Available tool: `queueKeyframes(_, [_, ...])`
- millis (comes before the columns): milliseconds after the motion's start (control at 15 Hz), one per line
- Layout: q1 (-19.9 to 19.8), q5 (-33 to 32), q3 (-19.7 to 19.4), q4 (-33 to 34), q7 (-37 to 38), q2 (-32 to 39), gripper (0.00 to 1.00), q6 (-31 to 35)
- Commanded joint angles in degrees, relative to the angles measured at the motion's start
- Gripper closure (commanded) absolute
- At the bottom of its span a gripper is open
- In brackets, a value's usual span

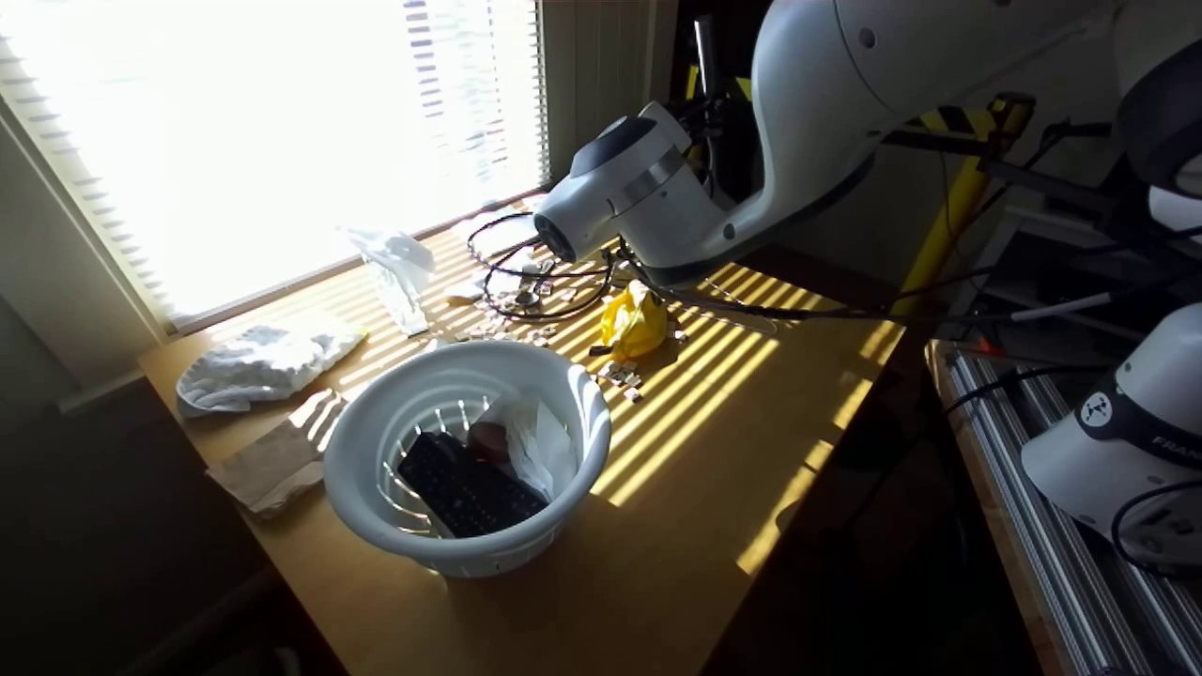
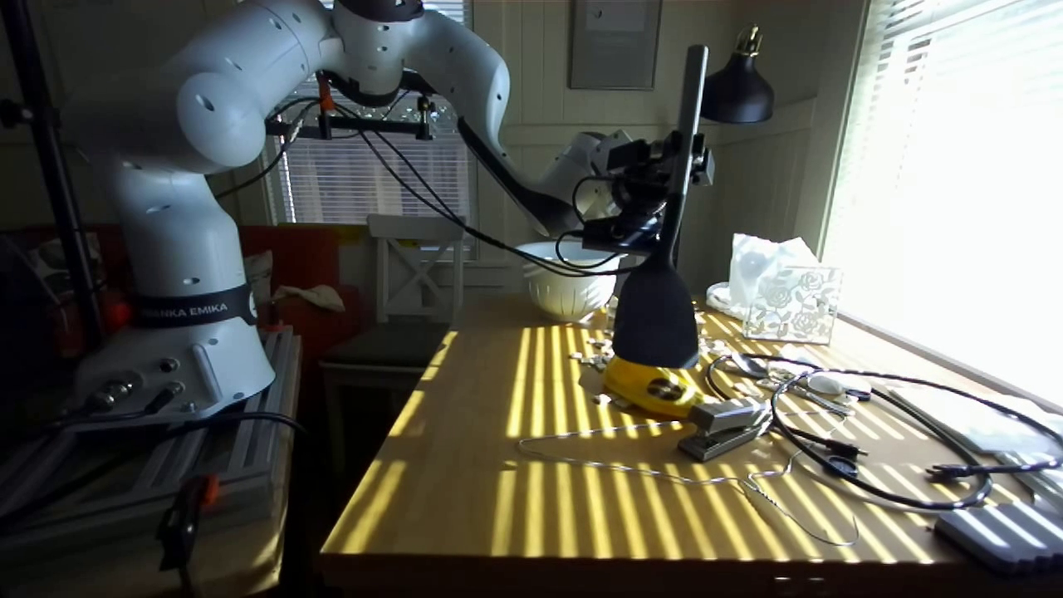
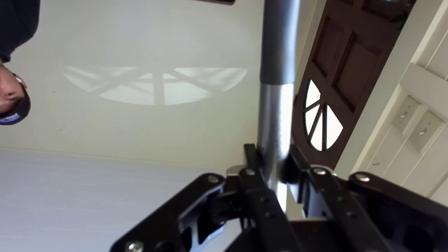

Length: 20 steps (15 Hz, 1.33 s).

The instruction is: Move the black spatula to the right.

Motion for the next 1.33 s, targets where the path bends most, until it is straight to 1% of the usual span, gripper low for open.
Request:
queueKeyframes(0, [1.4, 7.8, -2.6, 3.1, -0.2, -6.1, 0.94, 6.3])
queueKeyframes(267, [0.9, 15.6, -3.4, 6.7, -2.7, -12.4, 0.94, 12.9])
queueKeyframes(400, [1.0, 19.6, -4.2, 8.5, -5.7, -16.0, 0.94, 13.4])
queueKeyframes(667, [2.2, 25.7, -7.4, 11.4, -10.8, -22.8, 0.94, 13.1])
queueKeyframes(733, [2.6, 27.2, -8.4, 12.2, -12.0, -24.4, 0.86, 13.1])
queueKeyframes(800, [2.9, 28.6, -9.2, 13.1, -13.3, -26.1, 0.51, 13.0])
queueKeyframes(867, [3.1, 30.0, -10.0, 14.0, -14.5, -27.7, 0.5, 13.3])
queueKeyframes(933, [3.6, 31.3, -11.1, 14.5, -15.7, -29.1, 0.45, 13.0])
queueKeyframes(1000, [4.0, 32.6, -12.0, 15.1, -16.8, -30.4, 0.83, 12.7])
queueKeyframes(1067, [4.3, 33.8, -12.9, 15.9, -17.7, -31.8, 0.83, 12.3])
queueKeyframes(1133, [4.5, 34.9, -13.7, 16.5, -18.7, -33.1, 0.73, 12.2])
queueKeyframes(1200, [5.1, 36.0, -14.7, 16.6, -19.6, -34.0, 0.41, 12.2])
queueKeyframes(1267, [5.3, 36.9, -15.5, 17.1, -20.3, -35.3, 0.45, 12.4])
